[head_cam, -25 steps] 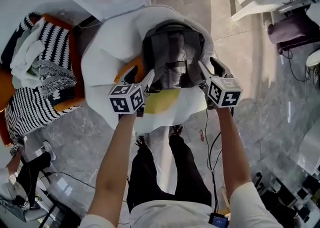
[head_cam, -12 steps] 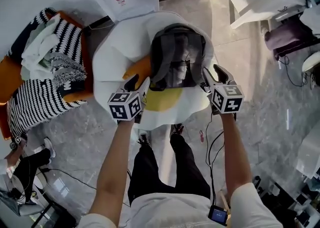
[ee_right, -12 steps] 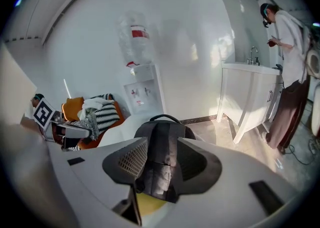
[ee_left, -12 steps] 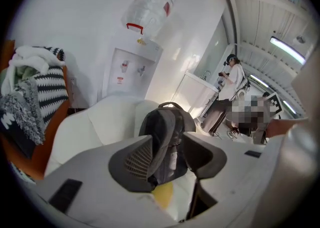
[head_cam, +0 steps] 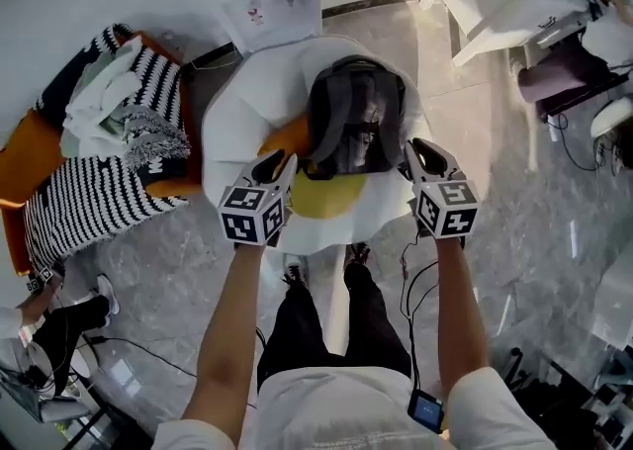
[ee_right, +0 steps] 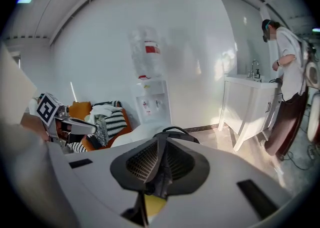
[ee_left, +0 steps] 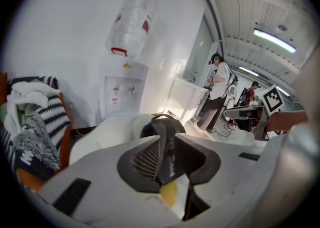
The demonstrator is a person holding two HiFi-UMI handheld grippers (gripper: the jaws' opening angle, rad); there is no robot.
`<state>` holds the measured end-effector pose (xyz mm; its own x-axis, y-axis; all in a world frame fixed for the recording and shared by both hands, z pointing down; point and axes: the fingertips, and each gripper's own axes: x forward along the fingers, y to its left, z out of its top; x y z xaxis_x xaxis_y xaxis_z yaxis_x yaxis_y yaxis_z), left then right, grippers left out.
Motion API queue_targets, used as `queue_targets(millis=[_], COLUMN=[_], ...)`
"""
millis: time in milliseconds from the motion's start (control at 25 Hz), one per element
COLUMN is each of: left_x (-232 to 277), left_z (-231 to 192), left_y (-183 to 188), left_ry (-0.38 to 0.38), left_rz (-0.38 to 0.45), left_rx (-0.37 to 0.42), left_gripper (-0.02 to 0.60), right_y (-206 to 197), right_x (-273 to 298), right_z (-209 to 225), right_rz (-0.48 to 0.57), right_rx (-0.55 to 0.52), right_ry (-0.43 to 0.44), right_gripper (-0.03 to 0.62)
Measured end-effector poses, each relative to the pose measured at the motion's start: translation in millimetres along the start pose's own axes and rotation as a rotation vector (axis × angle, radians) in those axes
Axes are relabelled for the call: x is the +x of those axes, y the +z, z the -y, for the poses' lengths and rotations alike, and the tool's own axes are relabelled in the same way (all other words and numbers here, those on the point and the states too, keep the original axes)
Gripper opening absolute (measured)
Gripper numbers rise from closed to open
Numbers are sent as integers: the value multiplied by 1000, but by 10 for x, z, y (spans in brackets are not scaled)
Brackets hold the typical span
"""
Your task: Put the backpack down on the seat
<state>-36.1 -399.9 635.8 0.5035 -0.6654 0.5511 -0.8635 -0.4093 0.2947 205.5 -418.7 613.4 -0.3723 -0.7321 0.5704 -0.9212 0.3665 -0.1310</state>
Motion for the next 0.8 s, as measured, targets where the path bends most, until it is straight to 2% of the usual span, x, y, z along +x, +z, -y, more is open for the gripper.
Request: queue_targets(millis=[160, 320, 400, 600, 800], left_x=[-277, -569, -718, -1135, -1549], left_z=[111, 227, 268, 382, 379], left_y=[177, 353, 445, 639, 680], left_ry=[19, 31, 25, -1, 22], left_rz=[29, 49, 60, 118, 168], left_rx=[38, 165, 199, 192, 146], left_gripper=[48, -2, -3, -5, -5], right_y=[168, 367, 459, 685, 837], right_x=[-272, -548, -692, -1042, -1370], right_z=[-214, -439, -538, -708, -991], right_rz=[21, 46, 64, 129, 185], right_rx=[-35, -88, -99, -26, 14], right_ry=[6, -1, -8, -8, 21], right_gripper=[27, 6, 6, 3, 3])
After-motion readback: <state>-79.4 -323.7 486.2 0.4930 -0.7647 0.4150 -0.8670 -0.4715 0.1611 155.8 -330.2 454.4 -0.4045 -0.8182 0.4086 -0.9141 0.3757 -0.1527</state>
